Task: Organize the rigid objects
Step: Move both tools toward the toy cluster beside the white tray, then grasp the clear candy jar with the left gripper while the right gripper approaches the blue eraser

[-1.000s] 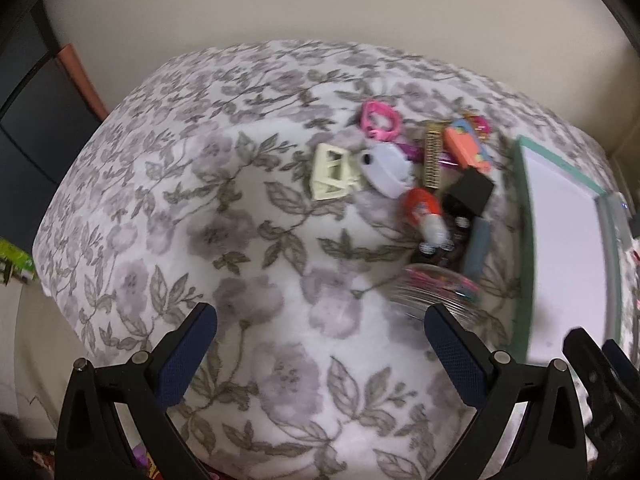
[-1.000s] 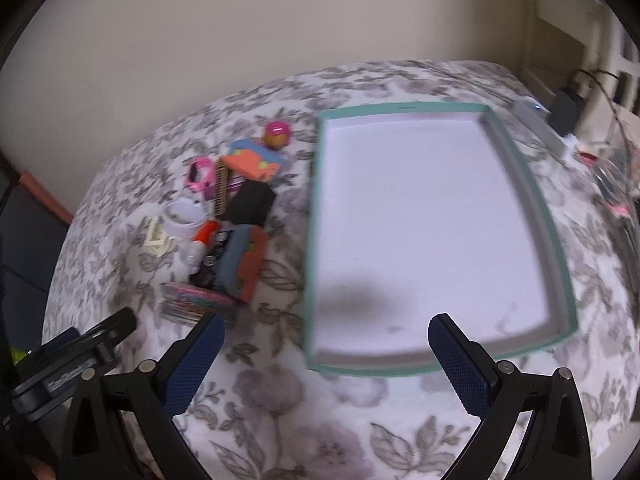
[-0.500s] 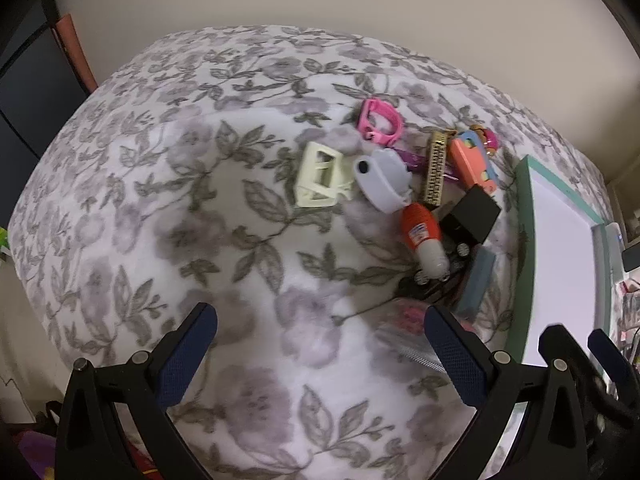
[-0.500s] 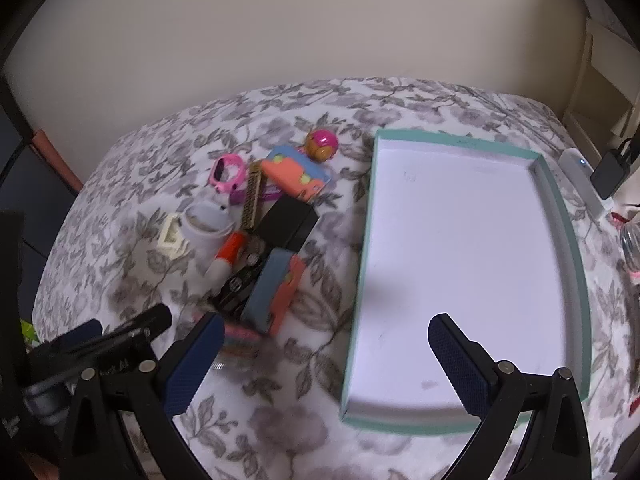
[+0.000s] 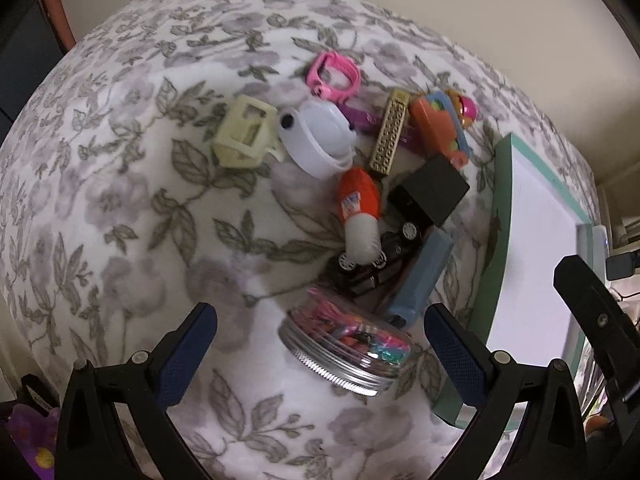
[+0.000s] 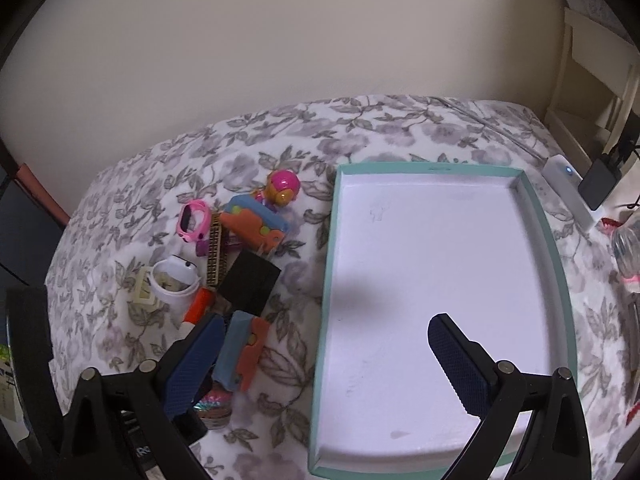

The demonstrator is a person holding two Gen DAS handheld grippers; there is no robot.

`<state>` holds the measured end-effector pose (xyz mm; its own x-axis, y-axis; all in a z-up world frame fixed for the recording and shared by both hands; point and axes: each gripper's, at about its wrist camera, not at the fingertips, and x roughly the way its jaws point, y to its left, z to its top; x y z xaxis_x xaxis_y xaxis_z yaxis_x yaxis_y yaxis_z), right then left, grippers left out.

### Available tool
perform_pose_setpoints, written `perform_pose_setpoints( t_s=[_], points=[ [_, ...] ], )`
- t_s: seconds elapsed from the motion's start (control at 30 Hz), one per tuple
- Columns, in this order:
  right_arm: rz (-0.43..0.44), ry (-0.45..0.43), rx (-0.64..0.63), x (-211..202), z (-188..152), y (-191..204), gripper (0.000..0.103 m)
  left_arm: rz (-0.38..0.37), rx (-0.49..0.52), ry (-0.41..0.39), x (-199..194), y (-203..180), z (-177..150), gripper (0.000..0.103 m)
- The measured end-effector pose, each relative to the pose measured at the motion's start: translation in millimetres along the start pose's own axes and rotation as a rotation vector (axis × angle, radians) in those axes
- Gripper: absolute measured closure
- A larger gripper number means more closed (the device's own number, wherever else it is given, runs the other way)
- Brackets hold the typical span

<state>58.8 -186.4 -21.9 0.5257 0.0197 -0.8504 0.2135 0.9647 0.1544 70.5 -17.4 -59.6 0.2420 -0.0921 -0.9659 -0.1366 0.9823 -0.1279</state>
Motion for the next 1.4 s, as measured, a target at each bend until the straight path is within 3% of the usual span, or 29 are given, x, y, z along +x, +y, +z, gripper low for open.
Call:
perform_pose_setpoints(
  t_s=[0.07, 0.2, 0.4, 1.0, 1.17, 1.4],
  points=[
    [0.003, 0.007, 0.005, 1, -1, -1, 0.0, -0.006, 0.003, 0.021, 4, -1, -1, 0.0],
    [-0.002, 0.02, -0.005, 5, -4, 1, 0.0, -0.047, -0.029, 0.061, 9, 1, -4, 0.016],
    [0.003, 0.032, -0.029, 6, -6, 7, 0.0, -0.082, 0.004, 0.081, 11, -6, -11, 0.029],
    [0.037, 0.078, -0.042, 17, -10, 15, 0.002, 0.037, 0.167, 0.095, 9, -37, -37, 0.03],
    [0.052, 0.09, -0.031, 20, -11, 17, 0.002, 0.009, 0.127, 0.113, 8, -25, -31, 0.03],
    [0.075, 0.115, -0.038, 26, -14, 25, 0.009, 0.074, 0.035, 0.102, 7, 6, -19, 0.031]
  ],
)
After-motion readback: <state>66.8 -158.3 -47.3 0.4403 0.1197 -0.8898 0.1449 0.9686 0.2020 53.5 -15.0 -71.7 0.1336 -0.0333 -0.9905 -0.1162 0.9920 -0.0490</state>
